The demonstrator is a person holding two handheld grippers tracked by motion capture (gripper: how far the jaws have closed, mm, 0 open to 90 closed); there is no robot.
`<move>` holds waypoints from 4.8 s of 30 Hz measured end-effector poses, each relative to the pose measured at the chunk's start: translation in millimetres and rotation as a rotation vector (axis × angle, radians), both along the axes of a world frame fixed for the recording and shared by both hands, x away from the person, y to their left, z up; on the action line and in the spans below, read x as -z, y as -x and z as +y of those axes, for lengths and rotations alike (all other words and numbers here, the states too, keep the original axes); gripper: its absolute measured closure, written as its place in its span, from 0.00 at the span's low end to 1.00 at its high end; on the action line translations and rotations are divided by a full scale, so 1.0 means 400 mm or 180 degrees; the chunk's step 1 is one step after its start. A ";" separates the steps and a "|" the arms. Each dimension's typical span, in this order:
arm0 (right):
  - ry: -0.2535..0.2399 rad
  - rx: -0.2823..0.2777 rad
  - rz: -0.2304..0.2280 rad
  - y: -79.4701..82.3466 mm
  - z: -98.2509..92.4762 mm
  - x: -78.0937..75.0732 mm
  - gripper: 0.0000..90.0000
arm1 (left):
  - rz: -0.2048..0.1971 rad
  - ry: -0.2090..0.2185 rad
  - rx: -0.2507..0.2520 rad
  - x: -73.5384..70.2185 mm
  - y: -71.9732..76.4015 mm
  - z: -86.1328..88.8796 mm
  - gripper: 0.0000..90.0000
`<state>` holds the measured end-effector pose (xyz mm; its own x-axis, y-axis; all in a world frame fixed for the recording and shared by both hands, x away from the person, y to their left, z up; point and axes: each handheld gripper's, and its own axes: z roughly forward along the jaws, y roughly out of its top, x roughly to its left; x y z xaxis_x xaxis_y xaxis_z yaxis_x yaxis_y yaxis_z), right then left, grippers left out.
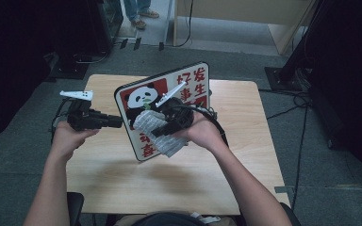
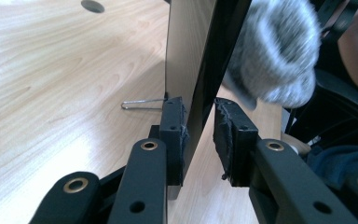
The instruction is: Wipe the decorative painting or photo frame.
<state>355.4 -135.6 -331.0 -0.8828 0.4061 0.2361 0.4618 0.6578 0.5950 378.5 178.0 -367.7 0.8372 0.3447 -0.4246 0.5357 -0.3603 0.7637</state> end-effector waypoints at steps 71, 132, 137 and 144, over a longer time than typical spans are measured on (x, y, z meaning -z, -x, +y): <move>0.0244 -0.0017 -0.0375 -0.076 0.163 -0.281 0.75 | -0.0096 0.0043 -0.0063 0.011 -0.047 -0.012 0.86; 0.0199 -0.0192 -0.0144 -0.021 0.163 -0.040 0.75 | -0.0046 0.0204 -0.0066 0.009 -0.047 -0.007 0.91; 0.0190 -0.0191 -0.0131 -0.018 0.162 -0.023 0.75 | -0.0064 0.0228 -0.0075 0.007 -0.045 -0.005 0.92; 0.0208 -0.0216 -0.0113 -0.012 0.164 0.002 0.75 | -0.0063 0.0237 -0.0044 0.008 -0.045 -0.003 0.93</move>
<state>360.2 -70.0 -331.7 -0.9161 0.3585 0.1793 0.3942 0.7248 0.5650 396.6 176.9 -371.0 0.8410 0.3244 -0.4329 0.5248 -0.2948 0.7985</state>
